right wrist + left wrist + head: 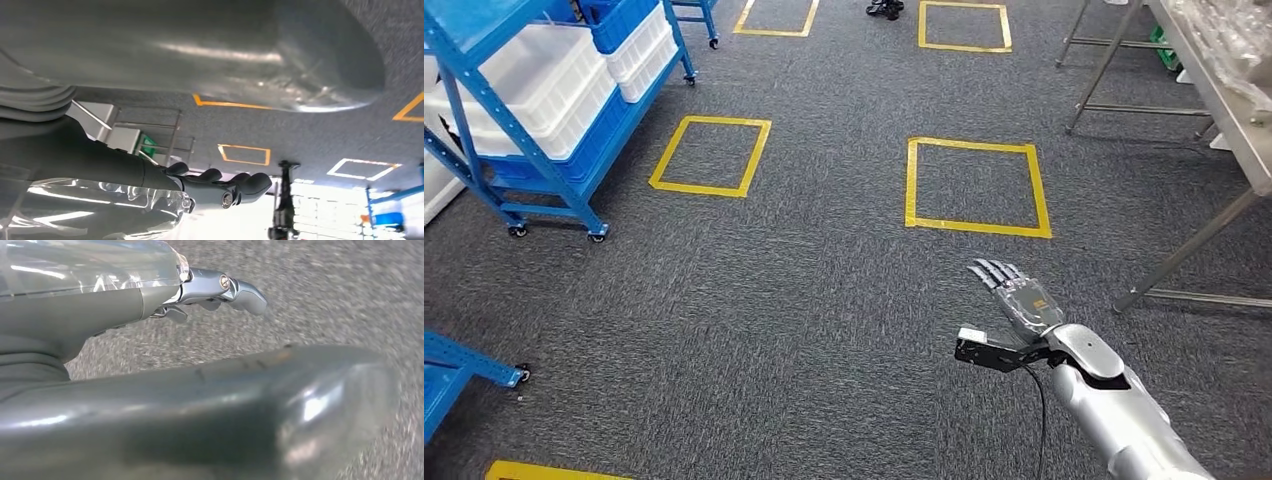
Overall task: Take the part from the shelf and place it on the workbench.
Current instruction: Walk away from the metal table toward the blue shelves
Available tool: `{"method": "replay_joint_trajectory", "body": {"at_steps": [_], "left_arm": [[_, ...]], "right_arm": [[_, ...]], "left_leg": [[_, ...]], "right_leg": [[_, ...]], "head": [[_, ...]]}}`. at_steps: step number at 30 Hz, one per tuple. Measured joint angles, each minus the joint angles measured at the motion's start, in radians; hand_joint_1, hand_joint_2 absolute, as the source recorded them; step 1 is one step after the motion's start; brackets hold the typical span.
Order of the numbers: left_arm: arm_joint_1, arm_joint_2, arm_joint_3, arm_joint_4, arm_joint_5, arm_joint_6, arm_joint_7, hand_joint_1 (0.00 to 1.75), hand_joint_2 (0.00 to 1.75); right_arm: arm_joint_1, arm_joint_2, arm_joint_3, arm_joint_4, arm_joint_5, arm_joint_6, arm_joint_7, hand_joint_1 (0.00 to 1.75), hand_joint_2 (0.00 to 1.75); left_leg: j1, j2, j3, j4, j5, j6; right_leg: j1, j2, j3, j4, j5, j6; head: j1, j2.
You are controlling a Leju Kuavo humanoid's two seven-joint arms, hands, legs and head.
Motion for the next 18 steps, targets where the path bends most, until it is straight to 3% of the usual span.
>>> {"method": "replay_joint_trajectory", "body": {"at_steps": [2,3,5,6,8,10,11,12,13,14,16,18], "left_arm": [[-0.001,0.000,0.000,0.000,0.004,0.001,-0.002,0.00,0.00],[-0.001,-0.001,0.000,0.000,0.006,0.000,-0.002,0.00,0.00],[0.001,-0.001,0.000,0.000,0.009,0.000,-0.004,0.00,0.00],[0.001,-0.001,0.000,0.000,0.010,0.000,-0.005,0.00,0.00],[-0.001,-0.002,0.000,0.000,0.013,0.000,-0.008,0.00,0.00],[-0.004,-0.003,0.000,0.000,0.018,0.000,-0.013,0.00,0.00],[-0.004,-0.003,0.001,0.000,0.021,0.000,-0.015,0.00,0.00],[-0.004,-0.003,0.002,0.000,0.023,0.000,-0.016,0.00,0.00],[-0.004,-0.003,0.004,0.000,0.025,0.000,-0.016,0.00,0.00],[-0.005,-0.003,0.006,0.000,0.026,0.000,-0.016,0.00,0.00],[-0.011,-0.003,0.013,0.000,0.027,0.001,-0.014,0.00,0.00],[-0.014,-0.004,0.019,0.000,0.028,0.002,-0.013,0.00,0.00]], "right_arm": [[0.007,-0.010,0.000,-0.011,0.001,0.001,-0.006,0.00,0.00],[0.007,-0.013,0.000,-0.015,0.002,0.002,-0.008,0.00,0.00],[0.006,-0.015,0.001,-0.024,0.004,0.007,-0.010,0.00,0.00],[0.004,-0.015,0.001,-0.029,0.005,0.009,-0.010,0.00,0.00],[0.004,-0.019,0.001,-0.038,0.007,0.010,-0.010,0.00,0.00],[0.010,-0.027,0.001,-0.041,0.010,0.010,-0.008,0.00,0.00],[0.013,-0.030,0.002,-0.041,0.011,0.011,-0.007,0.00,0.00],[0.014,-0.030,0.004,-0.041,0.014,0.013,-0.006,0.00,0.00],[0.013,-0.030,0.006,-0.041,0.015,0.015,-0.004,0.00,0.00],[0.008,-0.029,0.007,-0.041,0.018,0.018,-0.003,0.00,0.00],[-0.005,-0.026,0.010,-0.042,0.024,0.022,0.001,0.00,0.00],[-0.016,-0.023,0.012,-0.043,0.030,0.027,0.003,0.00,0.00]], "left_leg": [[-0.006,0.027,0.052,-0.100,0.028,0.010],[-0.010,0.030,0.059,-0.115,0.027,0.017],[-0.013,0.009,0.058,-0.118,0.030,0.030],[-0.013,0.000,0.059,-0.121,0.033,0.036],[-0.011,-0.019,0.062,-0.128,0.039,0.047],[-0.012,-0.042,0.061,-0.128,0.042,0.053],[-0.013,-0.055,0.061,-0.128,0.042,0.054],[-0.014,-0.069,0.061,-0.127,0.043,0.054],[-0.015,-0.082,0.061,-0.125,0.043,0.054],[-0.015,-0.095,0.061,-0.123,0.043,0.054],[-0.015,-0.120,0.058,-0.118,0.042,0.049],[-0.012,-0.142,0.050,-0.116,0.045,0.039]], "right_leg": [[0.004,-0.014,0.002,0.005,-0.006,0.010],[0.006,-0.021,0.003,0.006,-0.008,0.015],[0.005,-0.033,0.006,0.006,-0.010,0.027],[0.002,-0.026,0.007,0.010,-0.016,0.033],[-0.005,0.018,-0.019,0.071,-0.058,0.040],[-0.006,0.062,-0.085,0.207,-0.124,0.041],[-0.006,0.070,-0.118,0.268,-0.142,0.041],[-0.006,0.074,-0.138,0.300,-0.142,0.039],[-0.005,0.077,-0.138,0.289,-0.121,0.036],[-0.005,0.083,-0.118,0.239,-0.083,0.032],[-0.005,0.126,-0.057,0.097,-0.014,0.025],[-0.003,0.156,-0.027,0.025,0.009,0.021]], "head": [[0.000,0.000],[0.000,0.000],[0.001,0.000],[0.001,0.000],[0.001,0.000],[0.001,0.000],[0.001,0.000],[0.001,0.000],[0.001,0.000],[0.001,0.000],[0.001,0.000],[0.001,0.000]]}}
